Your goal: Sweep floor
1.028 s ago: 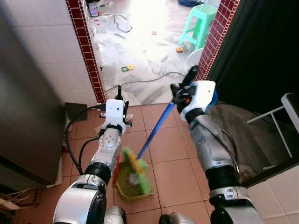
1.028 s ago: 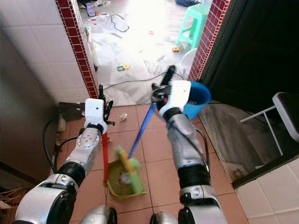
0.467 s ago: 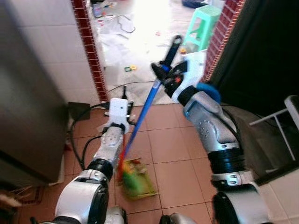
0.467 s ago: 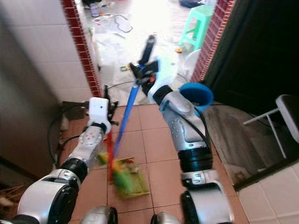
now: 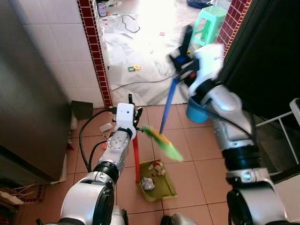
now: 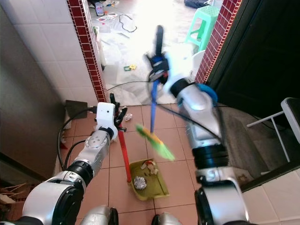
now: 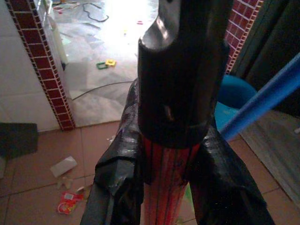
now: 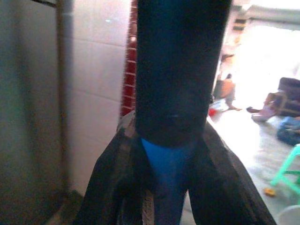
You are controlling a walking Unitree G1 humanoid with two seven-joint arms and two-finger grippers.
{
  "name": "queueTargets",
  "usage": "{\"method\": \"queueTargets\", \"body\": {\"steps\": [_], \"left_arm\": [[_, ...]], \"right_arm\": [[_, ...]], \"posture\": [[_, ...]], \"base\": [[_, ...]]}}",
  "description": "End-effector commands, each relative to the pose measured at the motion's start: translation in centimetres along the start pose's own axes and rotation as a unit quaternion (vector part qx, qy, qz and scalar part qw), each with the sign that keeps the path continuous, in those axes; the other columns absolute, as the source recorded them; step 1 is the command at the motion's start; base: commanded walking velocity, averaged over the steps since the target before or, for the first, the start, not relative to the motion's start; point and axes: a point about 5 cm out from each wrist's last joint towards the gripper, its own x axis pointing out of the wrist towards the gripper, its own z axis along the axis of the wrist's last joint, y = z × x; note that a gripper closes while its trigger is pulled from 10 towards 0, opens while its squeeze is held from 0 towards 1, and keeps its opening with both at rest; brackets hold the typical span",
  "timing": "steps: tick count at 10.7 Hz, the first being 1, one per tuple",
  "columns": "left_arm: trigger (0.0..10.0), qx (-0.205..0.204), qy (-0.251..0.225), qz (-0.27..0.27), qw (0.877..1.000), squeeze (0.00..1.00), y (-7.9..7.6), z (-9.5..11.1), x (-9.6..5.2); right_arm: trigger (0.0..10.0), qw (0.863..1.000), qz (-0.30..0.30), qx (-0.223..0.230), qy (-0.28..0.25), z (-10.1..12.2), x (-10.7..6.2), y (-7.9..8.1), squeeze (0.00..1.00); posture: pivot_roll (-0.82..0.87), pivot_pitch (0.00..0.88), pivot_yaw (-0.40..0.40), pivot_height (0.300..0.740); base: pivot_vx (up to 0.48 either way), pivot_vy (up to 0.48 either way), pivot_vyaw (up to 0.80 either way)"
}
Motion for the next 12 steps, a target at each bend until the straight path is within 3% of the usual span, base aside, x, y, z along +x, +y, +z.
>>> {"method": "queueTargets", "body": {"steps": [1, 2, 3, 4, 5, 6, 9, 12], "left_arm": [[10.0, 0.007, 0.023, -0.015, 1.000, 0.00, -0.4, -0.6, 0.0], [10.0, 0.007, 0.025, -0.018, 0.999, 0.00, -0.5, -0.6, 0.0], [10.0, 0.008, 0.026, -0.019, 0.999, 0.00, -0.6, -0.6, 0.0], [10.0, 0.005, 0.027, -0.021, 0.999, 0.00, -0.6, -0.6, 0.0], [10.0, 0.003, 0.027, -0.021, 0.999, 0.00, -0.5, -0.7, 0.0], [10.0, 0.004, 0.028, -0.021, 0.999, 0.00, -0.5, -0.7, 0.0], [10.0, 0.004, 0.031, -0.021, 0.999, 0.00, -0.6, -0.8, -0.1], [10.0, -0.004, 0.032, -0.020, 0.999, 0.00, -0.6, -0.8, 0.0]], "right_arm": [[10.0, 0.998, -0.009, -0.061, -0.032, 1.5, 0.4, -0.9, 0.00], [10.0, 0.995, -0.014, -0.094, -0.009, 0.1, -0.2, -1.4, 0.00], [10.0, 0.995, -0.038, -0.082, 0.042, -2.1, -1.0, -1.8, 0.00], [10.0, 0.992, -0.062, -0.062, 0.093, -4.3, -2.0, -1.8, 0.00], [10.0, 0.990, -0.066, -0.015, 0.124, -6.4, -2.8, -0.7, 0.00], [10.0, 0.991, -0.055, 0.032, 0.120, -7.1, -2.9, 0.6, 0.00], [10.0, 0.986, -0.024, 0.135, 0.096, -6.7, -2.6, 2.7, 0.00], [10.0, 0.987, 0.046, 0.146, 0.052, -3.7, -1.2, 3.6, 0.00]], "posture": [[-0.06, 0.029, -0.024, 0.740], [-0.06, 0.029, -0.024, 0.740], [-0.06, 0.029, -0.030, 0.740], [-0.06, 0.029, -0.030, 0.740], [-0.06, 0.027, -0.028, 0.740], [-0.05, 0.024, -0.026, 0.740], [-0.05, 0.016, -0.031, 0.740], [-0.05, 0.018, -0.032, 0.740]], "base": [[0.000, 0.000, 0.00], [0.000, 0.000, 0.00], [0.000, 0.000, 0.00], [0.000, 0.000, 0.00], [0.000, 0.000, 0.00], [0.000, 0.000, 0.00], [0.000, 0.000, 0.00], [0.000, 0.000, 0.00]]}}
